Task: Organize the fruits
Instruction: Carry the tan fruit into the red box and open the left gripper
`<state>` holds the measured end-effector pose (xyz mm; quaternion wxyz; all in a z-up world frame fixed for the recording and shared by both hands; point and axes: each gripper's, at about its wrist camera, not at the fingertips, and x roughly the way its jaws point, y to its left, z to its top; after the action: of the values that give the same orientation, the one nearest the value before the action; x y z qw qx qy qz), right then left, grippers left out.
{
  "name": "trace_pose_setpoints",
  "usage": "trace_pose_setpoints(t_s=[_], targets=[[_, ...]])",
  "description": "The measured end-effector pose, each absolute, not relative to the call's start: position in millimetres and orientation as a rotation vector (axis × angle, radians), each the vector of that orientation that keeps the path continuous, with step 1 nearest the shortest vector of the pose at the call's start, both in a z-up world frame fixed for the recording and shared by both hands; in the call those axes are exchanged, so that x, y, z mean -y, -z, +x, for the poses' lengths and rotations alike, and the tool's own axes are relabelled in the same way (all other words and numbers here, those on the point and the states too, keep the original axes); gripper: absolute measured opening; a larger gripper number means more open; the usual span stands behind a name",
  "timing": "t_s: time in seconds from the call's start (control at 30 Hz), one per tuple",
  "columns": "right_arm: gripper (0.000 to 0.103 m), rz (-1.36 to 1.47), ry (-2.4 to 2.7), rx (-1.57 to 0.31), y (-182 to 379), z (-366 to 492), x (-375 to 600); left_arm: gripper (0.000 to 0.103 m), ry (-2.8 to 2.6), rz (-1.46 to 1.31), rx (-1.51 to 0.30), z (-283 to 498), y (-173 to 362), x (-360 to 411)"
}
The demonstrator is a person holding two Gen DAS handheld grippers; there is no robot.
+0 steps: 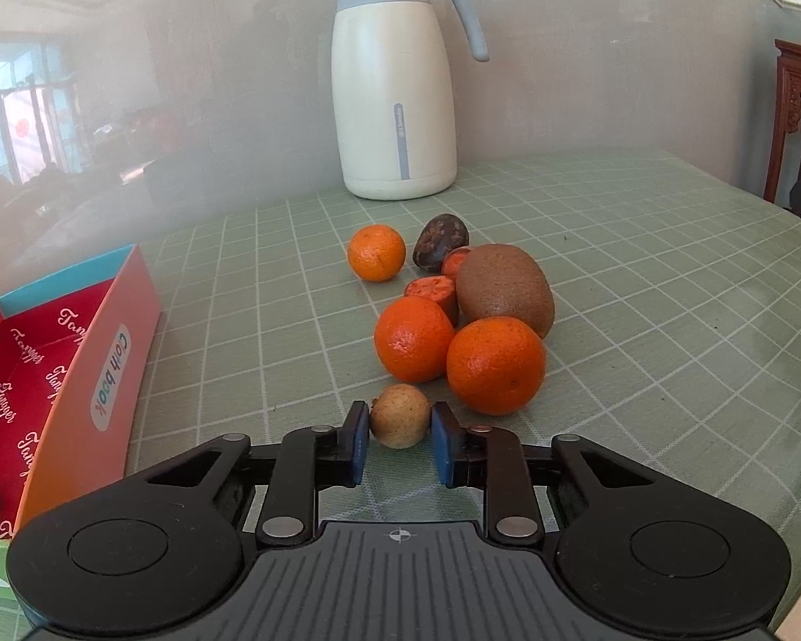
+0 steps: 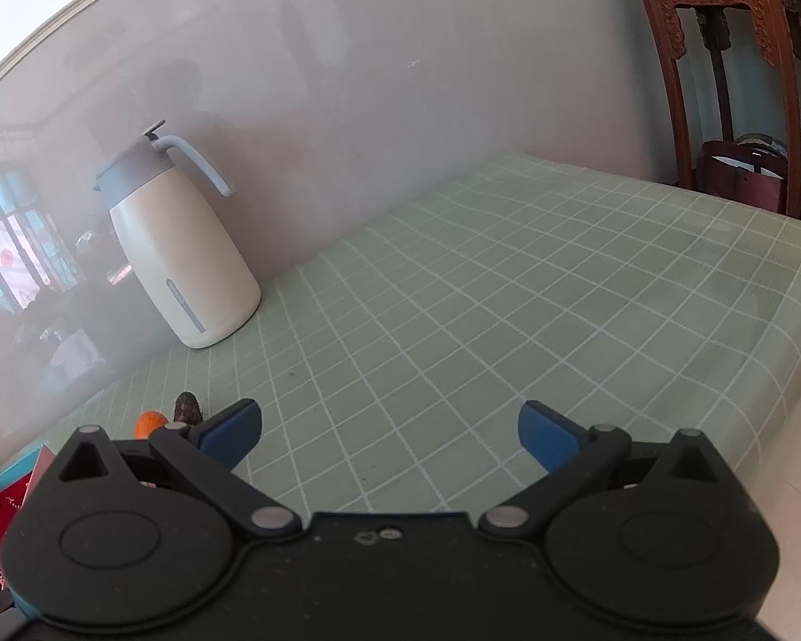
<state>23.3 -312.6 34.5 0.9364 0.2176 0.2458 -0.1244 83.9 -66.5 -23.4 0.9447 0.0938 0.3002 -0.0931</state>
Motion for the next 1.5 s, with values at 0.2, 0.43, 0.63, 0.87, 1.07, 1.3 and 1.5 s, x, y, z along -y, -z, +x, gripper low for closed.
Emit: trace_pose_setpoints(t_s=[0.2,0.43,0.63,0.87,1.07,1.3,1.5], targets=[[0.103,0.439,0.252,-0.503,-34.4,24.0,310.8,0.025,0.183,0.167,-0.611,82.7,21.6,62.4],[0.103,0.425,0.25,-0.512,-33.4,25.4,307.9,0.025,0.17,0.156,-0.571,77.2,14.7,55.8],[0.103,0.415,0.248,-0.51,-33.9,26.7,304.0,0.025,0.149,0.152,-0.528,70.9,6.1,46.4],[0.103,0.397,0.235,-0.52,-33.5,30.6,294.5,0.025,0.106,0.129,-0.469,61.8,-6.2,27.2],[0.103,0.384,0.217,-0.528,-33.1,34.9,281.7,0.025,0.056,0.092,-0.426,56.7,-15.4,5.8],[0.103,0.362,0.184,-0.543,-32.3,43.9,261.5,0.025,-0.025,0.058,-0.384,48.7,-23.6,-24.3],[0.103,0.34,0.15,-0.554,-31.3,49.8,242.2,0.025,-0.093,0.023,-0.383,43.3,-27.0,-54.3]])
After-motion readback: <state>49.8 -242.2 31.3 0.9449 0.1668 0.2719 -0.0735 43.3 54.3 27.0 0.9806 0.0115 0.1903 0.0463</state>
